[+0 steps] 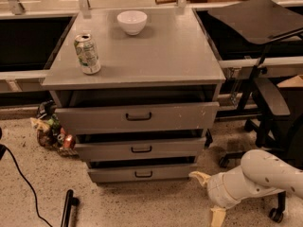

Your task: Open bottom drawer

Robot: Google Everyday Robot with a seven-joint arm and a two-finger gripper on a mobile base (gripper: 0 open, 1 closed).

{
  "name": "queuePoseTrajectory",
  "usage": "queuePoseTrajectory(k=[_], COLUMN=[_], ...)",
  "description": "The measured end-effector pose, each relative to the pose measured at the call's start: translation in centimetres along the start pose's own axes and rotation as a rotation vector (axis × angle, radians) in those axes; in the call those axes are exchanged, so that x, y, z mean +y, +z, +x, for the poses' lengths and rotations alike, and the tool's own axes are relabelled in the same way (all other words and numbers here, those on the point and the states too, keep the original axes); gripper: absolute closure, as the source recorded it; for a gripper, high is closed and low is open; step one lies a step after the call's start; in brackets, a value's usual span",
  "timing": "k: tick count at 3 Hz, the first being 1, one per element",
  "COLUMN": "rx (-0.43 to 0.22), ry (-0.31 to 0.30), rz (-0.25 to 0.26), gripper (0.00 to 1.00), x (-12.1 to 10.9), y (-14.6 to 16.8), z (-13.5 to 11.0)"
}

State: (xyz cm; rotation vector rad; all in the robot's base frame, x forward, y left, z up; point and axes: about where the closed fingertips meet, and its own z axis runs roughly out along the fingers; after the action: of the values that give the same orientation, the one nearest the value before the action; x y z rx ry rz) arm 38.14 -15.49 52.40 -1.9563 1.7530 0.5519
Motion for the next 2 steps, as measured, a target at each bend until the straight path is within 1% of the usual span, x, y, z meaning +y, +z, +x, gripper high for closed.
queuePoseTrajectory(k=[1, 2], rx=[0.000, -0.036], ry=[0.000, 0.018], rz=[0.000, 0.011], gripper=[0.00, 0.00], x=[0.0, -0.9], y=[0.0, 2.5], z=[0.0, 1.3])
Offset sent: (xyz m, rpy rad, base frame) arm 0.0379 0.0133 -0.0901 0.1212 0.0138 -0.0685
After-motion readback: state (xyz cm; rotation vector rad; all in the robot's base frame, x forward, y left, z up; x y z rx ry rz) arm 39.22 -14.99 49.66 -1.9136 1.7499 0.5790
